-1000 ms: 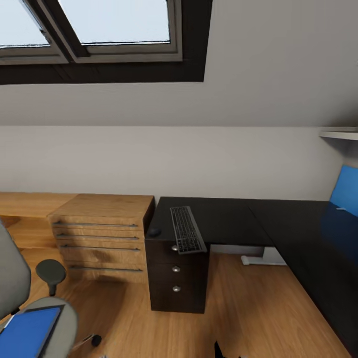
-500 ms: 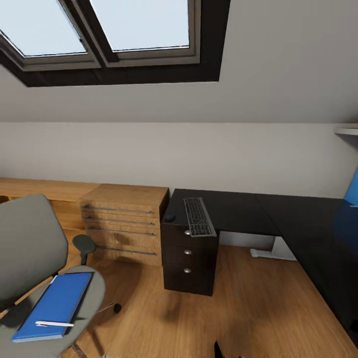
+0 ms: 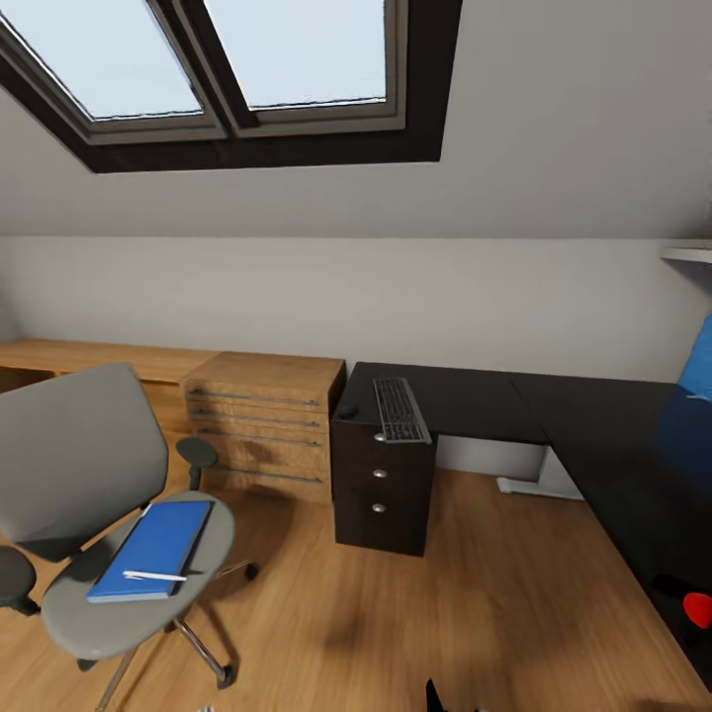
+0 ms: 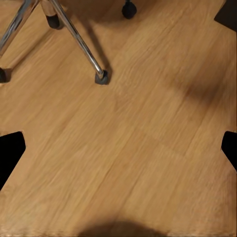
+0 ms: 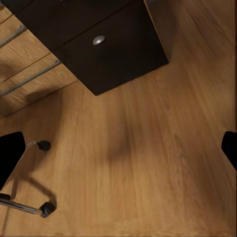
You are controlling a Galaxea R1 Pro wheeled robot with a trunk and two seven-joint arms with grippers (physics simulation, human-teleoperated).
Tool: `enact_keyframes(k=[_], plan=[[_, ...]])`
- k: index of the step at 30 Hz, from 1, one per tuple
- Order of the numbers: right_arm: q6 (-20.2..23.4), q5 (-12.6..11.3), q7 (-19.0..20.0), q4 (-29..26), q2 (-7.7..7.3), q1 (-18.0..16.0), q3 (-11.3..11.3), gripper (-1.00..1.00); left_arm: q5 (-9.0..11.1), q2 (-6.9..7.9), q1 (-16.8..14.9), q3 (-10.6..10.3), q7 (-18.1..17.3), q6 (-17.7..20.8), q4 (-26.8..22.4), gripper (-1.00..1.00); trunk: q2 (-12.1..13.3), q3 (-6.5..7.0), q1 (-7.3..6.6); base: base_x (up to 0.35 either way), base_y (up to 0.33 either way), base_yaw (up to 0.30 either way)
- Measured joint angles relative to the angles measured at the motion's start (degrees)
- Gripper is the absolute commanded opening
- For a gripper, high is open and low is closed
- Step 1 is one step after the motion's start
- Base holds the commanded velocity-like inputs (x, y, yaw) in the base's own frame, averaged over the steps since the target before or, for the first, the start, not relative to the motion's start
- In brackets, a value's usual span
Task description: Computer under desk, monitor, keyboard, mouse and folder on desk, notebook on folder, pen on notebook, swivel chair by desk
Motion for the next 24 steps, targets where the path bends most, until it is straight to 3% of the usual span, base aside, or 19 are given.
enact_keyframes(k=[9,24], plan=[[-0.01,0.00,0.02,0.00,0.00,0.00,-0.04,1.00,0.00,0.00,0.00,-0.01,-0.01,-0.01,0.02,1.00,0.00,-0.02,0.00,-0.335,-0.065,0.000],[-0.02,0.00,0.03,0.02,-0.04,0.01,0.00,1.00,-0.08,0.00,-0.01,-0.01,-0.01,-0.01,0.03,1.00,0.00,-0.02,-0.01,-0.301,-0.192,-0.010]])
